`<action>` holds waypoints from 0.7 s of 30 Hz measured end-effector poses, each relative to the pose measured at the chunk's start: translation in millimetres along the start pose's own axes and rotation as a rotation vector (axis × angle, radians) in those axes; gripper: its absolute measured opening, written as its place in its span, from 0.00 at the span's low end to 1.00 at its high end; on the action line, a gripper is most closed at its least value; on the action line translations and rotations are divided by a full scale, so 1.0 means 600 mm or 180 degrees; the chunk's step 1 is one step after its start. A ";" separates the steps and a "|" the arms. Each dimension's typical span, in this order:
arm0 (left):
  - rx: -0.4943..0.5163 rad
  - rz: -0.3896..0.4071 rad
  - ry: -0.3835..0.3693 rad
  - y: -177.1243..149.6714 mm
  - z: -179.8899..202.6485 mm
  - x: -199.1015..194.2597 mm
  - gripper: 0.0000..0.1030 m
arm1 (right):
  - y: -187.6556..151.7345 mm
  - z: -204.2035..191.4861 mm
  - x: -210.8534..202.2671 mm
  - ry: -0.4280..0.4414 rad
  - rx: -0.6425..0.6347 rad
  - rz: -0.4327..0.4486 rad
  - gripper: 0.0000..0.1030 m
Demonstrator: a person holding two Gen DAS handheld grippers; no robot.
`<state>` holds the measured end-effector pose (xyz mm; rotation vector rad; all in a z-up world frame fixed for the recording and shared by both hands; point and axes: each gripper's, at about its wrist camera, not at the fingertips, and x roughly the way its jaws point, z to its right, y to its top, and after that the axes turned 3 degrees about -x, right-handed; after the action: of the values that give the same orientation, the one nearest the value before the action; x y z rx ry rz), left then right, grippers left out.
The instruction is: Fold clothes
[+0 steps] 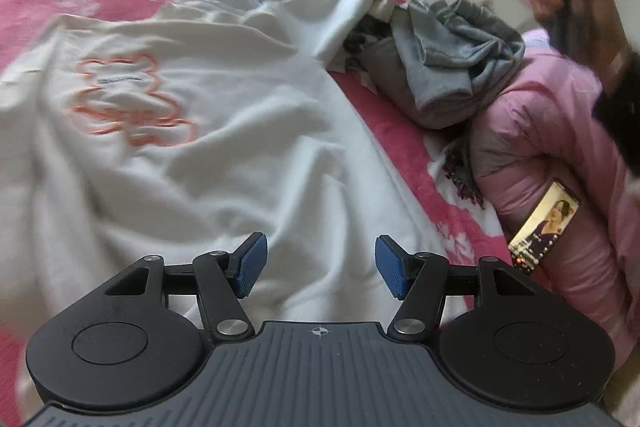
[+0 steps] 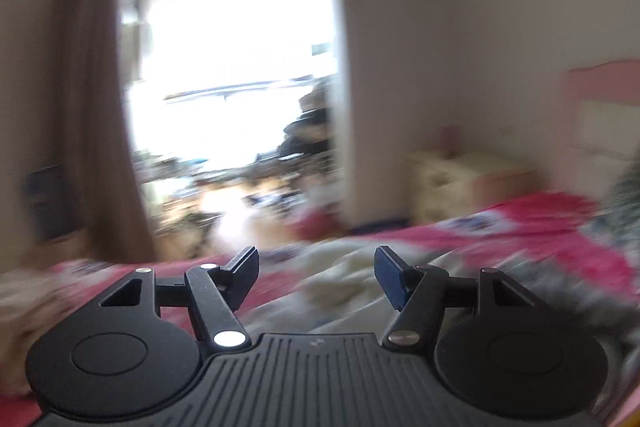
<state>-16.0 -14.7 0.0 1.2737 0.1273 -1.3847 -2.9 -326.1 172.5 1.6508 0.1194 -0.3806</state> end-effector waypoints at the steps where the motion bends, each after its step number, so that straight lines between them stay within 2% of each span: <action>1: 0.0001 0.0018 0.0026 -0.005 -0.005 -0.017 0.58 | -0.013 -0.016 -0.010 0.0195 0.0029 -0.0091 0.66; 4: 0.0003 0.0070 0.0106 -0.022 -0.019 -0.068 0.60 | -0.065 -0.075 -0.030 0.0778 0.0097 -0.0468 0.67; 7: 0.0072 -0.0013 0.0408 -0.058 -0.042 -0.103 0.64 | -0.144 -0.136 -0.034 0.1200 0.0174 -0.1005 0.68; 11: 0.0034 -0.0230 0.0763 -0.110 -0.077 -0.107 0.69 | -0.259 -0.202 -0.050 0.1511 0.0186 -0.1530 0.68; 14: -0.0072 -0.0329 0.0965 -0.138 -0.104 -0.093 0.69 | -0.319 -0.233 -0.061 0.1540 0.0168 -0.1782 0.67; 17: -0.0240 -0.0419 0.0941 -0.159 -0.132 -0.074 0.69 | -0.362 -0.249 -0.067 0.1473 0.0262 -0.1924 0.67; 21: -0.0551 -0.0291 0.0894 -0.174 -0.157 -0.055 0.66 | -0.398 -0.252 -0.051 0.1243 0.0349 -0.1927 0.67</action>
<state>-49.5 105.0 -74.1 1.3229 0.4933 -1.2357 -76.5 -144.3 -33.3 1.7605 0.9179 -0.5188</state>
